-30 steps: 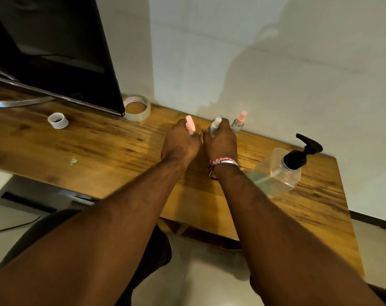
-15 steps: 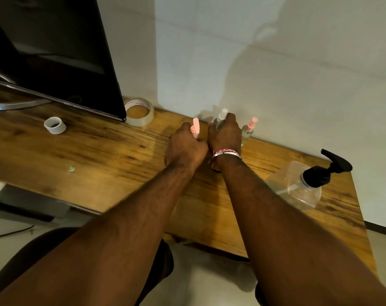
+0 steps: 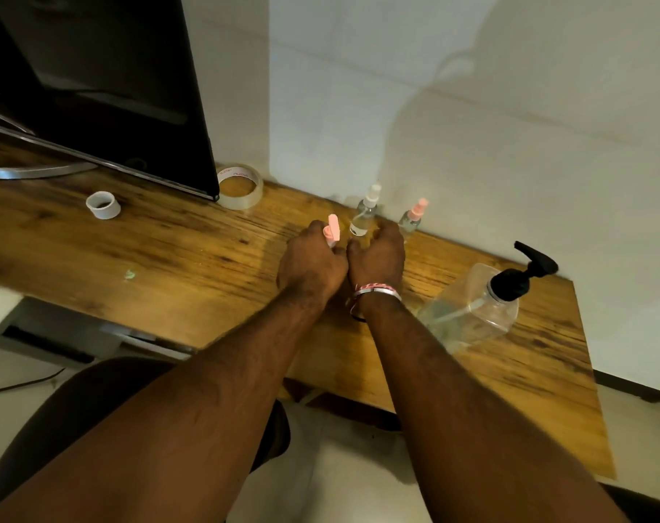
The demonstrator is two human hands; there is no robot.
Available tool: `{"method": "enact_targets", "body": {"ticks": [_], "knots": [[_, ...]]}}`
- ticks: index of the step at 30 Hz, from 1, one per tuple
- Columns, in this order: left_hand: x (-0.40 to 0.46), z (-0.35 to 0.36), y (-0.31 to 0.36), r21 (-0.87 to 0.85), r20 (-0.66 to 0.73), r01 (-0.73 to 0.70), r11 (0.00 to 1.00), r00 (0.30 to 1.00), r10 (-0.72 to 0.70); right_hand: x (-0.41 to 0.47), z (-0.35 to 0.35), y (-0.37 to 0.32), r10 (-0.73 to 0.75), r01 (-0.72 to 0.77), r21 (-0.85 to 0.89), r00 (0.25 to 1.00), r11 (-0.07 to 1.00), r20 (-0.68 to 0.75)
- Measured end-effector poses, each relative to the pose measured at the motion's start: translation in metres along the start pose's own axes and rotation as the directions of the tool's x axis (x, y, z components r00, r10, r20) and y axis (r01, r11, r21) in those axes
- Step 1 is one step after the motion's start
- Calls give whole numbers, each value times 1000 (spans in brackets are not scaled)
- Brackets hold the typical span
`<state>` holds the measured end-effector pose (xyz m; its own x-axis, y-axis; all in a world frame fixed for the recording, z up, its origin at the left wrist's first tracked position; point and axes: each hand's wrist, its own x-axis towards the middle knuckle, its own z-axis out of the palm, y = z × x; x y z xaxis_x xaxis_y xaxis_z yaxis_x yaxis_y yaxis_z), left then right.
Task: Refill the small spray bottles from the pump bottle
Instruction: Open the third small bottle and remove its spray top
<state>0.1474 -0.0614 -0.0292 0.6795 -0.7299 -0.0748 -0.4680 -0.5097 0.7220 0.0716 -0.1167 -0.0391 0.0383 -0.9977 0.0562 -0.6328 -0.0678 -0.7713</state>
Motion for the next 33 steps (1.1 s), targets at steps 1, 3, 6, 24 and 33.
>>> {"method": "enact_targets", "body": {"ticks": [1, 3, 6, 24, 33], "knots": [[-7, -1, -2, 8, 15, 1, 1000, 1000, -1, -9, -4, 2, -10, 10, -2, 1000, 1000, 14], [-26, -5, -2, 44, 53, -3, 999, 999, 1, -28, -18, 5, -37, 37, 5, 998, 999, 48], [-53, -14, 1, 103, 156, -37, 994, 987, 21, -55, -45, 4, -102, 98, 30, 983, 995, 152], [-169, -71, 29, 88, 442, -123, 989, 894, 72, -144, -171, 19, -153, 128, 114, 957, 985, 248], [-154, -46, 43, 85, 349, -116, 990, 934, 79, -131, -162, 19, -100, 85, 125, 988, 989, 114]]}}
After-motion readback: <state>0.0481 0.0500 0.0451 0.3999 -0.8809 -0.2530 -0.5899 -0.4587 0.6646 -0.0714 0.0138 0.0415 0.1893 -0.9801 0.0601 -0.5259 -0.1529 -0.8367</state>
